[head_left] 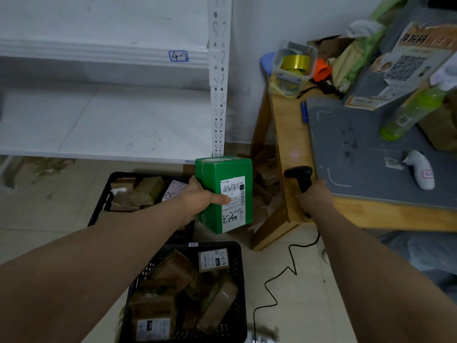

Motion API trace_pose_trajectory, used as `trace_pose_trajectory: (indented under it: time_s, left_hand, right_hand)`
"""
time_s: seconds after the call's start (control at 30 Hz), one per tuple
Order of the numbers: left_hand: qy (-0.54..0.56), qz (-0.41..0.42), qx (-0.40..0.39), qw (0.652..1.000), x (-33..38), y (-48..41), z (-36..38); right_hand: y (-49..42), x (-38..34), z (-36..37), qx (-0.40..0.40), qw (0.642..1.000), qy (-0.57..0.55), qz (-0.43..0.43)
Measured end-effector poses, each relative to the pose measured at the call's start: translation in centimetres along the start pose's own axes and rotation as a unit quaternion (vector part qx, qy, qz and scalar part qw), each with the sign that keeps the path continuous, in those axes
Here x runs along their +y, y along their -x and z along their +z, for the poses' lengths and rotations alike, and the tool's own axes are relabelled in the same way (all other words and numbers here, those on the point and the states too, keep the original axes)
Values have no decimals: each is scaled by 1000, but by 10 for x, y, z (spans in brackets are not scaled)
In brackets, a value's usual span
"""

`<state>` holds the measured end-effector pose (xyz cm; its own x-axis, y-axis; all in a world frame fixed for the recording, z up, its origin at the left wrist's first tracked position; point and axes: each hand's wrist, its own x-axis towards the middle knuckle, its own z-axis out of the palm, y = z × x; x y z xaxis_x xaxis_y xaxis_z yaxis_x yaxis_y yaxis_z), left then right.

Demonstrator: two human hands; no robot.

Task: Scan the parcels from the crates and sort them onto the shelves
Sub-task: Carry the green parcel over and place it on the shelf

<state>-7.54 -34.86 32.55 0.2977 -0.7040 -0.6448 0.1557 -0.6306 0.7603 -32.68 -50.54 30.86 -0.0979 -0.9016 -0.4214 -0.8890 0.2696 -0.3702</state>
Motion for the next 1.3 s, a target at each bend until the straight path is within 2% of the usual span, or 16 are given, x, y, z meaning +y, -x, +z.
trace_pose_trajectory:
  time_s: [0.1,0.17,0.23,0.3,0.4,0.6,0.77,0.97,1.2,1.3]
  left_hand:
    - [2,5,-5,1000,4,9,-7]
    - [6,4,-6,1000,7,16,-15]
    - [13,-4,-10,1000,9,25,-25]
    - [2,-3,-13,1000,11,36,-38]
    - [-22,6,-37,999,20,54,-60]
    - [28,36,-87,995,47,106,-127]
    - [40,100,-74,991,62,160,-239]
    - [57,170,-22,984,62,223,-427]
    - [112,233,81,963,64,307,-607]
    - [129,282,135,941,74,344,-666]
  right_hand:
    - [12,-5,-6,48,999,19,-17]
    - [25,-14,-8,83,994,17,-67]
    - [47,-34,-10,80,988,-10,-135]
    - [76,-58,-9,23,980,-69,-183]
    - [120,-94,-4,-105,963,-175,-176]
    - [193,-155,-10,-264,923,-230,-162]
    - [266,-241,3,-324,892,-232,-214]
    - [394,-387,65,-348,868,-220,-278]
    - [539,-530,126,-308,852,-257,-335]
    - [590,-585,129,-301,836,-272,-370]
